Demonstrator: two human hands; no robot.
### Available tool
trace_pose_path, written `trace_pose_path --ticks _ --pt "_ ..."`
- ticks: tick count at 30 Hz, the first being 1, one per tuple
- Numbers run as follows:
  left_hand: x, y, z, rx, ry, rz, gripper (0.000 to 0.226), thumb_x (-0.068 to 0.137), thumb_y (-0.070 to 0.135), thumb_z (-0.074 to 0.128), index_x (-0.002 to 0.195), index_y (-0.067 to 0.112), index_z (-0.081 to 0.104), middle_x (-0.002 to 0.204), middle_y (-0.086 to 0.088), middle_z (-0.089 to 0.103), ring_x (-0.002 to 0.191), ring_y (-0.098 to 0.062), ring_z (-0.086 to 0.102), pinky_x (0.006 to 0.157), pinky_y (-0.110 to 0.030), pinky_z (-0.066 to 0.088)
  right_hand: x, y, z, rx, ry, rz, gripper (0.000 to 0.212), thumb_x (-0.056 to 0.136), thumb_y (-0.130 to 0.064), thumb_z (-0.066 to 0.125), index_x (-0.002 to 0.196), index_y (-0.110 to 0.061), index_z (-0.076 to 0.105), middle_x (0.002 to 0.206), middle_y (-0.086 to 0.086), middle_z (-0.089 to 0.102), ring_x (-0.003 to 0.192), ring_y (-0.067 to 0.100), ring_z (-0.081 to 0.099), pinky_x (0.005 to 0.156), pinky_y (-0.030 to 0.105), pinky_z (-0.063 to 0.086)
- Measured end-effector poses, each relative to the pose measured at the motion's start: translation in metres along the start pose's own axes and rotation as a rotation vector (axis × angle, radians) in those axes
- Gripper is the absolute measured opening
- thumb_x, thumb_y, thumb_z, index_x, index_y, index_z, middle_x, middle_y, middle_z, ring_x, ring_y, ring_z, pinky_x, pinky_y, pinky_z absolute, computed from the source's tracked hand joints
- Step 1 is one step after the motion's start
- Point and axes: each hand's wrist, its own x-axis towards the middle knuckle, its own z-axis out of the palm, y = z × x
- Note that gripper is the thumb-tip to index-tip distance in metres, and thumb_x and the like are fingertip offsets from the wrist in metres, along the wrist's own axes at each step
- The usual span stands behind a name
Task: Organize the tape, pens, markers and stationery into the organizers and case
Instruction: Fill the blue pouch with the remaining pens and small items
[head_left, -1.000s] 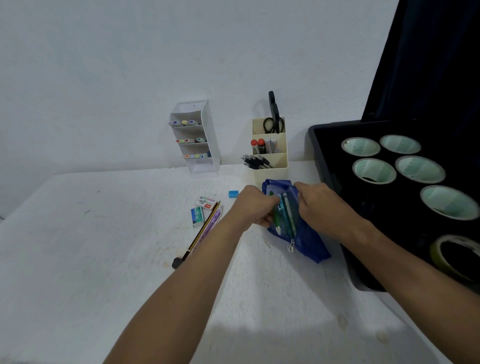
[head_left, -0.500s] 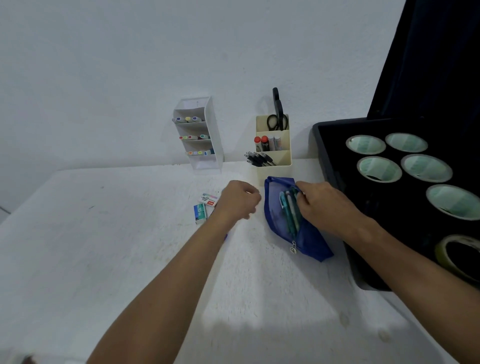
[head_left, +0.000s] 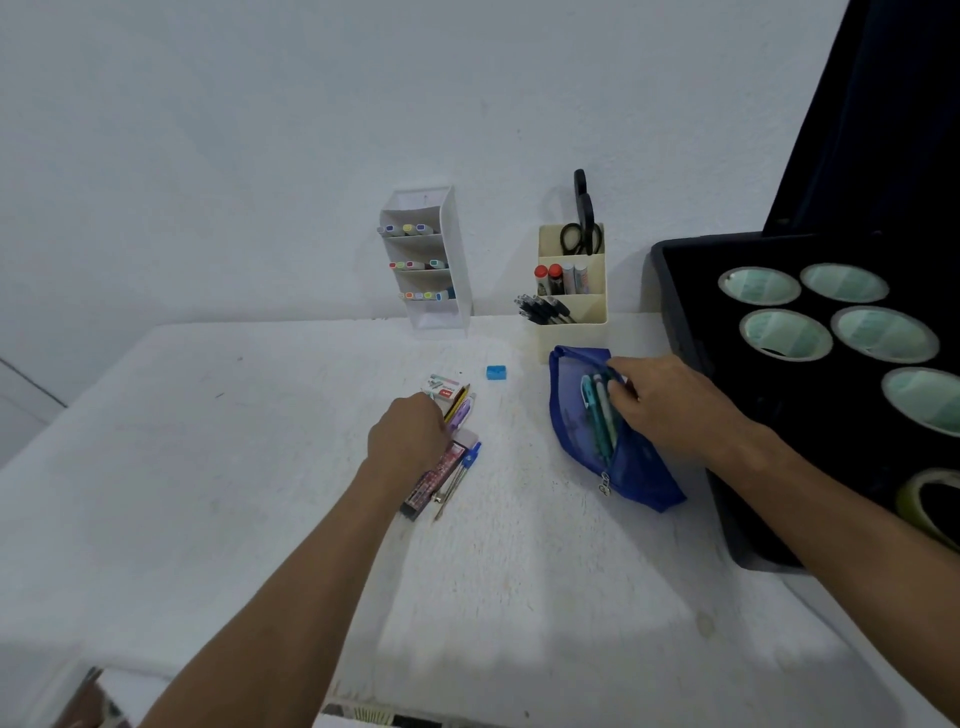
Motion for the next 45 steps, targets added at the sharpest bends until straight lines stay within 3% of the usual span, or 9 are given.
trace_pose_path --ticks 9,13,18,23,27,32,38,41,45 --pt "-0.009 0.013 0.001 0.116 0.012 0.058 0.02 0.092 0.027 0.055 0.099 0.01 0.064 0.096 -0.007 0.066 0.081 -0.021 0.062 0.067 -0.029 0.047 0.003 0.005 0.002 0.034 0.038 0.008 0.025 0.097 -0.026 0.042 0.093 -0.01 0.061 0.078 0.007 0.062 0.065 0.021 0.058 0.059 0.034 0.048" --pt "-0.009 0.038 -0.012 -0.192 0.025 0.094 0.023 0.085 0.02 0.06 0.073 0.002 0.068 0.067 -0.008 0.061 0.055 -0.014 0.052 0.054 -0.024 0.043 0.005 0.005 0.002 0.043 0.037 0.044 0.023 0.097 -0.021 0.04 0.088 -0.008 0.058 0.08 0.009 0.061 0.066 0.021 0.058 0.06 0.034 0.05" --pt "-0.02 0.097 -0.033 -0.687 -0.277 0.08 0.019 0.085 0.016 0.067 0.084 -0.002 0.072 0.065 -0.01 0.068 0.046 -0.012 0.061 0.055 -0.024 0.057 0.007 0.003 0.001 0.027 0.022 0.081 0.022 0.097 -0.021 0.038 0.091 -0.011 0.056 0.085 0.009 0.059 0.07 0.02 0.058 0.064 0.034 0.052" --pt "-0.021 0.132 -0.015 -0.728 -0.39 0.04 0.026 0.087 0.02 0.066 0.093 -0.006 0.067 0.079 -0.017 0.07 0.061 -0.023 0.068 0.067 -0.032 0.062 0.007 0.004 0.001 0.042 0.025 0.078 0.022 0.097 -0.021 0.038 0.089 -0.01 0.056 0.086 0.011 0.061 0.069 0.021 0.059 0.063 0.035 0.053" --pt "-0.023 0.147 -0.01 -0.769 -0.398 0.052 0.014 0.093 0.02 0.056 0.093 0.008 0.064 0.089 -0.01 0.066 0.085 -0.025 0.069 0.056 -0.023 0.059 0.005 0.003 -0.001 0.038 0.028 0.054 0.023 0.099 -0.021 0.038 0.088 -0.009 0.054 0.086 0.012 0.06 0.07 0.022 0.057 0.063 0.03 0.045" --pt "-0.021 0.128 -0.015 -0.816 -0.356 0.087 0.015 0.088 0.001 0.054 0.081 0.006 0.067 0.08 -0.013 0.065 0.067 -0.019 0.062 0.056 -0.023 0.057 0.004 0.005 0.001 0.049 0.051 0.046 0.025 0.097 -0.022 0.039 0.081 -0.011 0.054 0.079 0.011 0.059 0.063 0.021 0.055 0.057 0.032 0.044" --pt "-0.001 0.073 -0.012 -0.629 -0.135 0.045 0.017 0.089 0.012 0.06 0.101 0.006 0.07 0.094 -0.01 0.069 0.078 -0.022 0.066 0.07 -0.031 0.059 0.004 0.003 0.003 0.011 0.021 0.026 0.028 0.098 -0.029 0.041 0.083 -0.011 0.056 0.077 0.007 0.059 0.064 0.021 0.056 0.055 0.029 0.04" --pt "0.005 0.038 -0.01 -0.396 0.009 0.045 0.016 0.086 0.011 0.058 0.092 0.005 0.072 0.095 -0.008 0.071 0.085 -0.022 0.065 0.069 -0.023 0.046 0.005 0.003 0.003 -0.008 0.019 0.005 0.028 0.098 -0.029 0.04 0.083 -0.01 0.056 0.075 0.007 0.058 0.064 0.022 0.054 0.055 0.029 0.037" --pt "0.009 0.003 -0.006 -0.094 -0.026 -0.037 0.013 0.083 0.017 0.055 0.086 0.007 0.062 0.091 -0.014 0.067 0.079 -0.025 0.062 0.061 -0.027 0.044 0.005 0.004 0.004 -0.013 0.019 -0.006 0.027 0.098 -0.029 0.041 0.084 -0.012 0.056 0.074 0.006 0.058 0.063 0.019 0.054 0.054 0.028 0.036"
